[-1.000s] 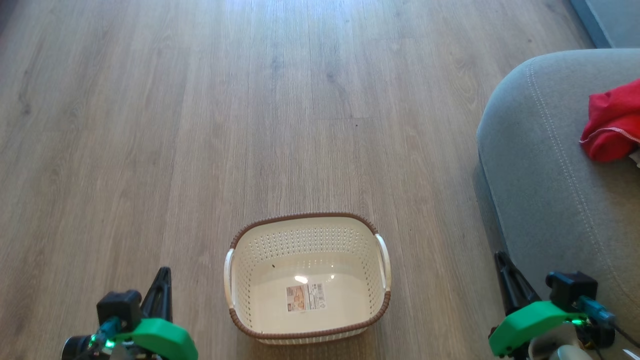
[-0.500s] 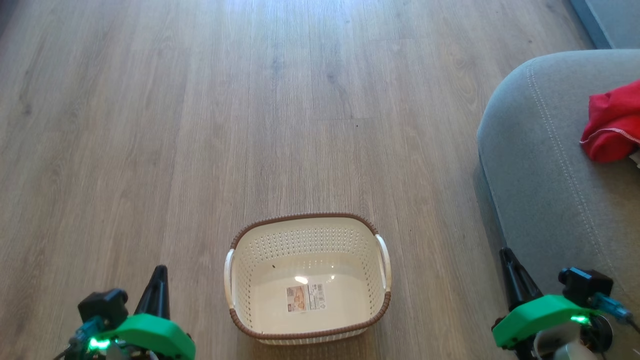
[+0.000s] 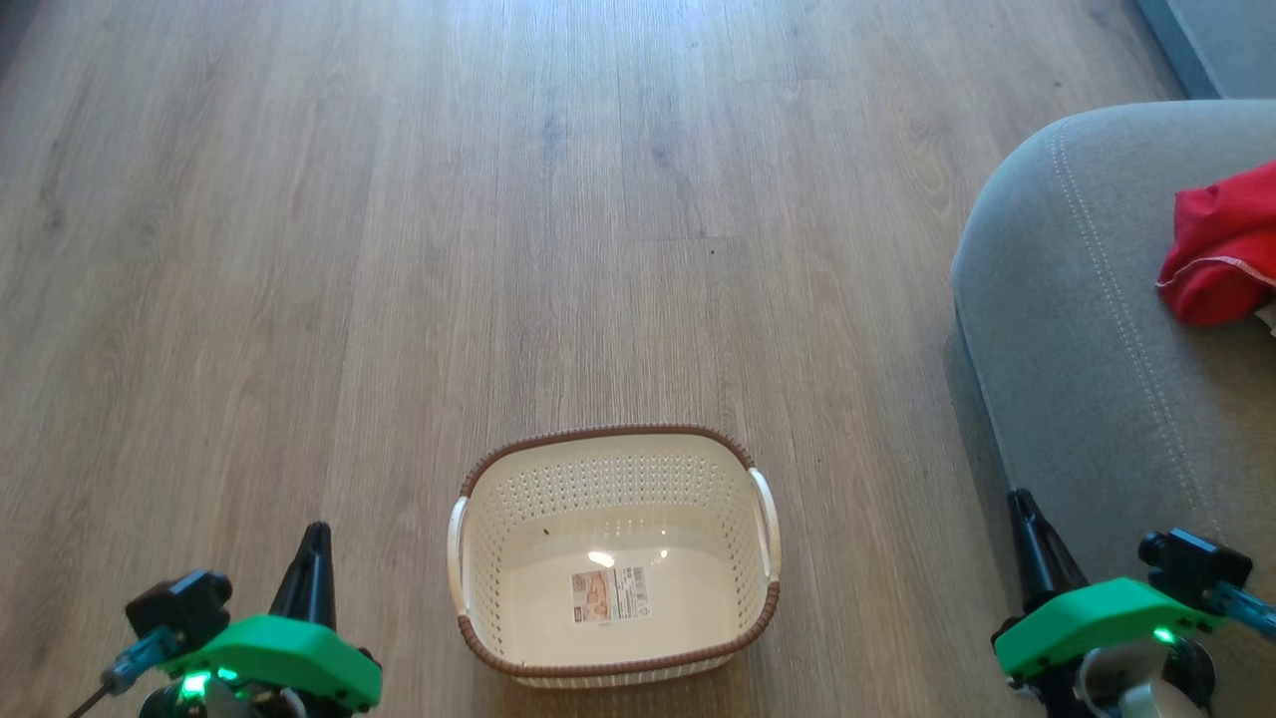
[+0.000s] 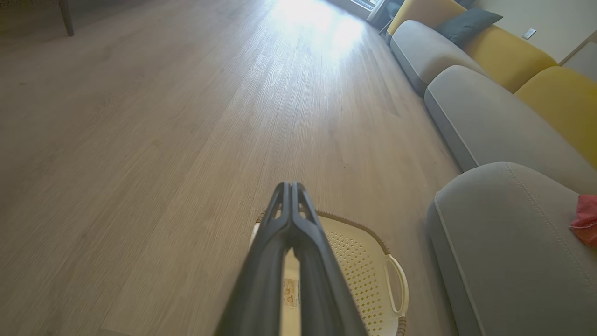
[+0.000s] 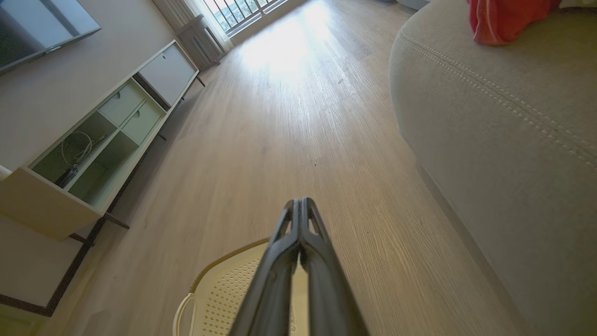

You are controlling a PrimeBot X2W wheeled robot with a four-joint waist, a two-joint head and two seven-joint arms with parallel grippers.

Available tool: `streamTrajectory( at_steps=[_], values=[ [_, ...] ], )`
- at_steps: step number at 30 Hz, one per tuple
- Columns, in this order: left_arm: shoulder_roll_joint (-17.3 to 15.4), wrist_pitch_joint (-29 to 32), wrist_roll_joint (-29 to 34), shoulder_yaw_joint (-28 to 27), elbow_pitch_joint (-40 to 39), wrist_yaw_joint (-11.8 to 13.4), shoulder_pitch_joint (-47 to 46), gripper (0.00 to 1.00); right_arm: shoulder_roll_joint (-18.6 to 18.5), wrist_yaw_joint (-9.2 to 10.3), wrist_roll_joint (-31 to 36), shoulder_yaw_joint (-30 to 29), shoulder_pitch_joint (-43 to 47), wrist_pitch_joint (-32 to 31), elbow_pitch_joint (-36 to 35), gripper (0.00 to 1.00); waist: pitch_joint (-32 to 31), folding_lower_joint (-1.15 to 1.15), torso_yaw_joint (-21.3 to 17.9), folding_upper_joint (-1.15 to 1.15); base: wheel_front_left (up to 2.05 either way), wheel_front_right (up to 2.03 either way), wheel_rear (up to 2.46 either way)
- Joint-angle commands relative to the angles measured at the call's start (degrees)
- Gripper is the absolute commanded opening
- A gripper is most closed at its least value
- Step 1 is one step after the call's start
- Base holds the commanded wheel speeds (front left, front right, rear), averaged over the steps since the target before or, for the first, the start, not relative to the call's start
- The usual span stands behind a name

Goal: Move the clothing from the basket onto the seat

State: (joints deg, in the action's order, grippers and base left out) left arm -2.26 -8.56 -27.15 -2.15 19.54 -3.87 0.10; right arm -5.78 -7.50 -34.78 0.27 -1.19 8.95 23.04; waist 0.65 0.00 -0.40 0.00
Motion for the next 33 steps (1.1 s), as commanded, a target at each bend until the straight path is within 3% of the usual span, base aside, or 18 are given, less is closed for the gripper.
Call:
streamTrajectory(
  at_steps=[1, 33],
  values=[
    [-0.4, 0.26, -1.69, -1.1, -2.09, -0.28, -2.71, 0.0, -0.17, -0.01, -1.62, -0.27, -2.73, -0.3, -2.24, 0.0, -0.01, 0.0, 0.01, 0.0, 0.0, 0.0, 0.0],
    [-0.48, 5.53, -24.2, -2.27, -3.3, -1.47, -3.99, 0.0, 0.92, 0.0, -21.44, -2.61, -3.53, -5.7, -4.65, 0.0, -0.17, 0.0, 0.15, 0.0, 0.0, 0.0, 0.0]
  ],
)
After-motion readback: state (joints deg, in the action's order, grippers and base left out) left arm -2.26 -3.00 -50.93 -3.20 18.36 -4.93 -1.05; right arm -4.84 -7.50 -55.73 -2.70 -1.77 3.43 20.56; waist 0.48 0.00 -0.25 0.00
